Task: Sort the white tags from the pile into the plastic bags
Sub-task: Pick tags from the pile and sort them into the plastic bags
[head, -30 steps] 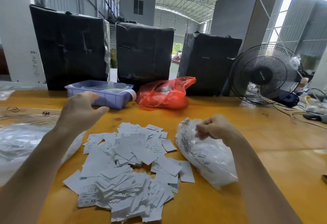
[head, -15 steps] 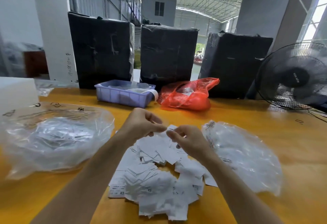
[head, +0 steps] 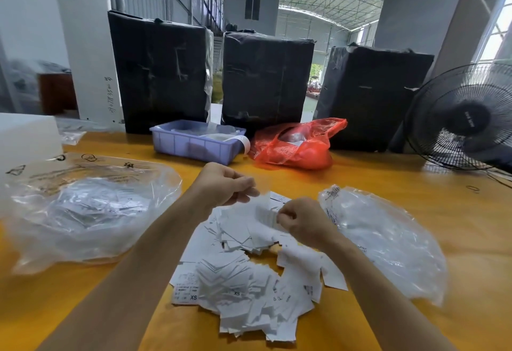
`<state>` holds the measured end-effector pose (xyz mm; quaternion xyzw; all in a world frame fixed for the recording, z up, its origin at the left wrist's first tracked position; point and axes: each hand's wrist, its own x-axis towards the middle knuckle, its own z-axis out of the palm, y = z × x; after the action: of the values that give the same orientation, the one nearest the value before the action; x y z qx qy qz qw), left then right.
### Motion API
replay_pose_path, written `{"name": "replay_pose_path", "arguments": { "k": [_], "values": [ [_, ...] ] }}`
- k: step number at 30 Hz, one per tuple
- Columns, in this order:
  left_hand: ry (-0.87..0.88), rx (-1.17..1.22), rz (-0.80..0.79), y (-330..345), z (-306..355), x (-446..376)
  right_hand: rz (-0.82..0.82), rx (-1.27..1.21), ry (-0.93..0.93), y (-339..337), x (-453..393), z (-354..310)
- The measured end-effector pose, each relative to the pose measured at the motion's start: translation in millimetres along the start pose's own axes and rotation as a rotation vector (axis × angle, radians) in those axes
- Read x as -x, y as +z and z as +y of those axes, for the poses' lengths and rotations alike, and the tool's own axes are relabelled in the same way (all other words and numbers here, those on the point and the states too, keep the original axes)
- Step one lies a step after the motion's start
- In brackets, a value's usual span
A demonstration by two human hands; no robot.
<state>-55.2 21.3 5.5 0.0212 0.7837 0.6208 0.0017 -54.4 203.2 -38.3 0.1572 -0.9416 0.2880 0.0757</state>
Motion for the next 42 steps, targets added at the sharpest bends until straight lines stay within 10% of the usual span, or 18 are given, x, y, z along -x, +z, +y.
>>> {"name": "replay_pose_path", "arguments": {
  "k": [10, 19, 25, 35, 42],
  "values": [
    [-0.025, 0.157, -0.062, -1.6, 7.1, 2.3, 0.095, -0.884, 0.091, -39.2, 4.8, -12.8],
    [-0.01, 0.219, -0.06, 3.8, 10.9, 6.8, 0.167, -0.683, 0.052, -40.8, 5.7, -18.6],
    [0.054, 0.3, 0.024, 11.0, 10.8, 8.5, -0.165, -0.512, 0.101, -27.4, 9.7, -26.6],
    [0.053, 0.383, -0.055, 12.0, 13.0, 9.5, 0.051, -0.979, 0.244, -26.5, 6.2, -27.2],
    [-0.014, 0.114, -0.228, 14.7, 11.0, 11.5, 0.217, -0.555, -0.064, -34.1, 8.3, -29.3]
  ]
}}
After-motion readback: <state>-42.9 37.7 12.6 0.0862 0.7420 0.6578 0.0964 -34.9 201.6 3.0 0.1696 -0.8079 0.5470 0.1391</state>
